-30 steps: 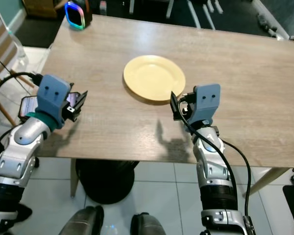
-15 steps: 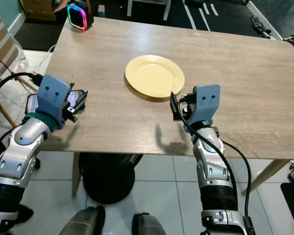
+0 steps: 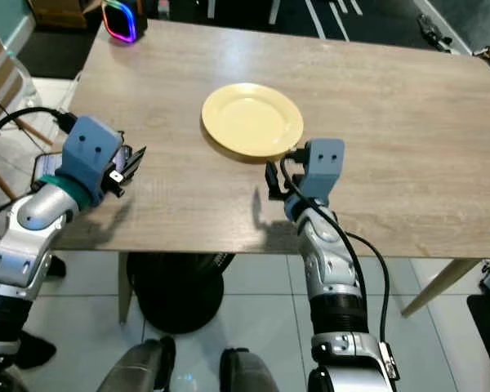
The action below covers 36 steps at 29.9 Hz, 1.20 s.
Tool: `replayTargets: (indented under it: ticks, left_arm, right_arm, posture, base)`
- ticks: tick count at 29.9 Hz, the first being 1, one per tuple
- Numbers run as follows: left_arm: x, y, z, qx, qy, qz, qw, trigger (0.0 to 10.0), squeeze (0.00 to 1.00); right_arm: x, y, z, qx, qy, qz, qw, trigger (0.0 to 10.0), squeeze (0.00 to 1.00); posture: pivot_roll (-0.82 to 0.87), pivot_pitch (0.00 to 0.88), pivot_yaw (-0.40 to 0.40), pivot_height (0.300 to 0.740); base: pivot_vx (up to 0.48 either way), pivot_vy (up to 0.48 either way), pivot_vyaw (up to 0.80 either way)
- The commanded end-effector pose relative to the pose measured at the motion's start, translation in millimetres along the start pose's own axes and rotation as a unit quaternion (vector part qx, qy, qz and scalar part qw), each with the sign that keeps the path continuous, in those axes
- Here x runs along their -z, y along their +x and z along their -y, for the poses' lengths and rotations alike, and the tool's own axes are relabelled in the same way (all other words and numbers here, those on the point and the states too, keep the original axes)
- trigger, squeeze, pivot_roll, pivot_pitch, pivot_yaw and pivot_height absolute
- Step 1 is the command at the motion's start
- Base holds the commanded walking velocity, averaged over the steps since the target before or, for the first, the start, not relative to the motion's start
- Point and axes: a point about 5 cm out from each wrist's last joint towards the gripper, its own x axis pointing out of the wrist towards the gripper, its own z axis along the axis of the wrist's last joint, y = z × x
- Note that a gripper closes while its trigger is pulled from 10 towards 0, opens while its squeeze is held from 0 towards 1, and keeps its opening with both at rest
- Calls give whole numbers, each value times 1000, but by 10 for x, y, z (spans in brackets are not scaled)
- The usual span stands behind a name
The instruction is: Setting the table
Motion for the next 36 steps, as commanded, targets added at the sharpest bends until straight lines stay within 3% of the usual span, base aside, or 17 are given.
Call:
replayTargets:
  ticks: [1,2,10,19,20,22,23,24,25,26,27,29,30,36]
  left_arm:
    - [-96,3,23,27,-1,17,1000,10000,0]
    - [-189,-3,-37,35,6,29,999,10000,0]
    - [-337,-56,-123,39,14,45,998,10000,0]
    - [-355,-142,-79,43,1,39,998,10000,0]
    - [-352,-157,-78,43,0,36,998,10000,0]
    - [-350,-170,-77,43,-2,34,998,10000,0]
    - [-347,-181,-82,41,-2,32,999,10000,0]
    - [-344,-189,-85,40,-1,31,999,10000,0]
    - [-343,-205,-92,37,-2,28,999,10000,0]
    - [-342,-217,-97,36,-2,27,999,10000,0]
    - [-341,-229,-103,32,-2,25,999,10000,0]
    - [-341,-238,-107,30,-3,23,999,10000,0]
    - [-338,-246,-110,28,-4,21,999,10000,0]
    - [-327,-272,-103,22,-7,15,1000,10000,0]
  right_arm:
    - [59,19,34,12,43,-15,999,10000,0]
    - [16,77,-3,7,95,-12,995,10000,0]
    - [13,139,-4,13,185,-27,982,10000,0]
    - [128,190,-44,29,210,-48,976,9686,0]
    - [138,201,-63,28,212,-51,975,7725,0]
    - [145,212,-81,27,215,-53,975,7725,0]
    - [155,222,-96,26,214,-57,975,4157,0]
    - [162,228,-106,25,213,-59,975,4157,0]
    - [171,242,-129,22,212,-62,975,3216,0]
    - [177,250,-144,21,212,-64,975,3216,0]
    - [184,259,-162,18,211,-67,975,1843,0]
    - [188,265,-173,17,211,-69,975,1843,0]
    - [194,271,-183,16,208,-71,975,0,0]
    - [201,290,-215,8,202,-74,976,0,0]
  posture:
    - [130,172,-17,740]
    - [144,181,-13,740]
    - [176,218,-5,740]
    - [201,235,-5,740]
    - [208,235,-7,740]
    - [208,235,-7,740]
    - [223,237,-10,740]
    - [223,237,-10,740]
    - [233,238,-14,740]
    - [235,238,-14,740]
    - [240,239,-17,740]
    - [240,239,-17,740]
    - [240,239,-17,740]
    - [241,243,-20,740]
  base:
    - [0,0,0]
    - [0,0,0]
    - [0,0,0]
    - [0,0,0]
    - [0,0,0]
    - [0,0,0]
    - [0,0,0]
    - [0,0,0]
    - [0,0,0]
    - [0,0,0]
    - [0,0,0]
    - [0,0,0]
    - [0,0,0]
    - [0,0,0]
